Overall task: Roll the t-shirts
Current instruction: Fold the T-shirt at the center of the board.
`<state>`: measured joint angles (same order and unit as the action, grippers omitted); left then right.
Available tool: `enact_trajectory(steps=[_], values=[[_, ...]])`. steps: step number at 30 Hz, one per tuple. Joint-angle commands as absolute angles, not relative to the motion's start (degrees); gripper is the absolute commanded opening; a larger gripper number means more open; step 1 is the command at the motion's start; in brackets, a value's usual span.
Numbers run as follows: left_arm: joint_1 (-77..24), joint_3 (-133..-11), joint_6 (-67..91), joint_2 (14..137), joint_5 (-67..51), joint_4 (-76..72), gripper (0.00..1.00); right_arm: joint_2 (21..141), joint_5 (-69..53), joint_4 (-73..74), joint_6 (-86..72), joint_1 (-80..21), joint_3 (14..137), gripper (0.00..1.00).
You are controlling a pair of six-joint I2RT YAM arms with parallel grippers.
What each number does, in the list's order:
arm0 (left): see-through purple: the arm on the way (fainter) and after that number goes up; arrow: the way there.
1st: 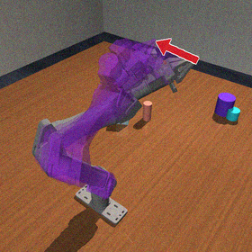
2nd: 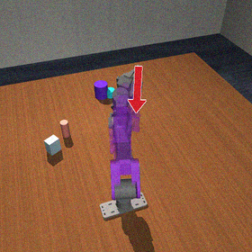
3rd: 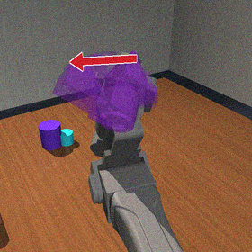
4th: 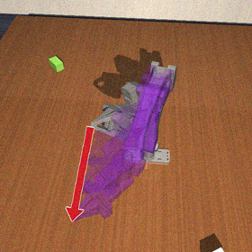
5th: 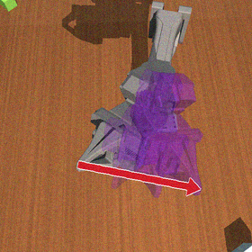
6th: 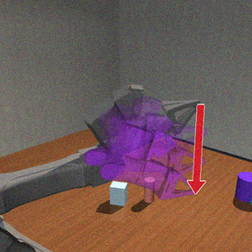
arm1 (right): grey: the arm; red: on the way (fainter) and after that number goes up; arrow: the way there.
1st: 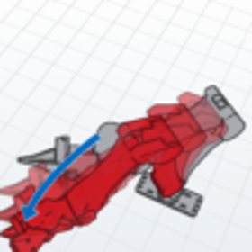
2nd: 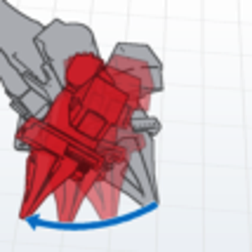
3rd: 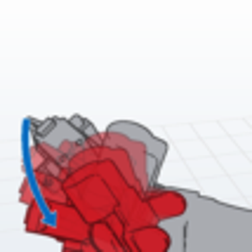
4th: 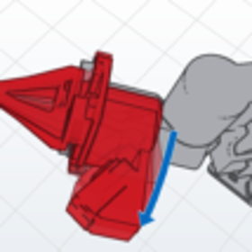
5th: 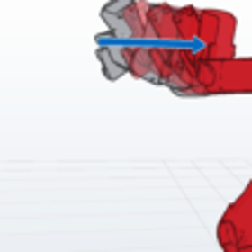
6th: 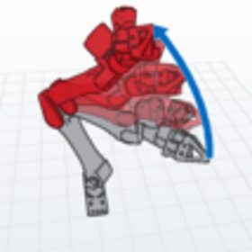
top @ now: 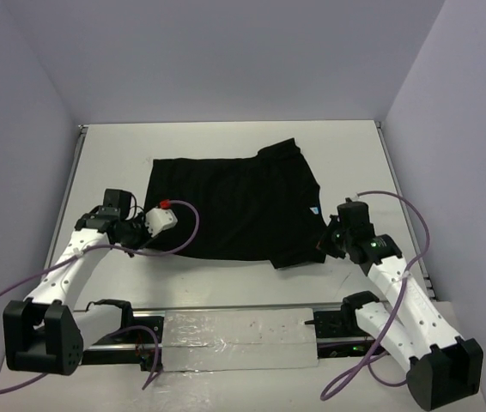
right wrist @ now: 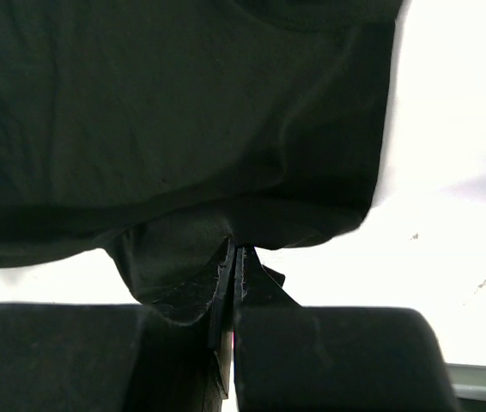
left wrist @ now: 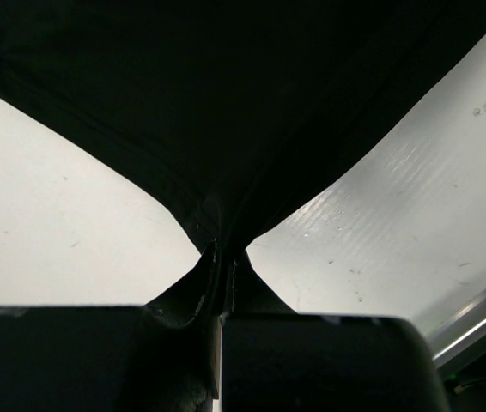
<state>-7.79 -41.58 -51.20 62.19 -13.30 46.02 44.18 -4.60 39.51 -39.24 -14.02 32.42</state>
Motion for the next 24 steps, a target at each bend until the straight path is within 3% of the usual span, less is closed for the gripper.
enact_trajectory(steps=[1, 10, 24], values=[[-7.9, -44.4, -44.5, 66.0, -14.0, 45.3, 0.0, 49.1, -2.5, 35.1, -37.5, -14.2, 37.1, 0.0], [-6.8, -59.7, -34.3, 82.4, -12.4, 38.0, 0.0, 65.3, 1.7, 22.5, -29.7, -12.5, 44.1, 0.0], [-5.0, -60.2, -30.2, 88.7, -8.3, 30.9, 0.0, 80.5, 0.2, 15.9, -18.2, -9.4, 56.2, 0.0]])
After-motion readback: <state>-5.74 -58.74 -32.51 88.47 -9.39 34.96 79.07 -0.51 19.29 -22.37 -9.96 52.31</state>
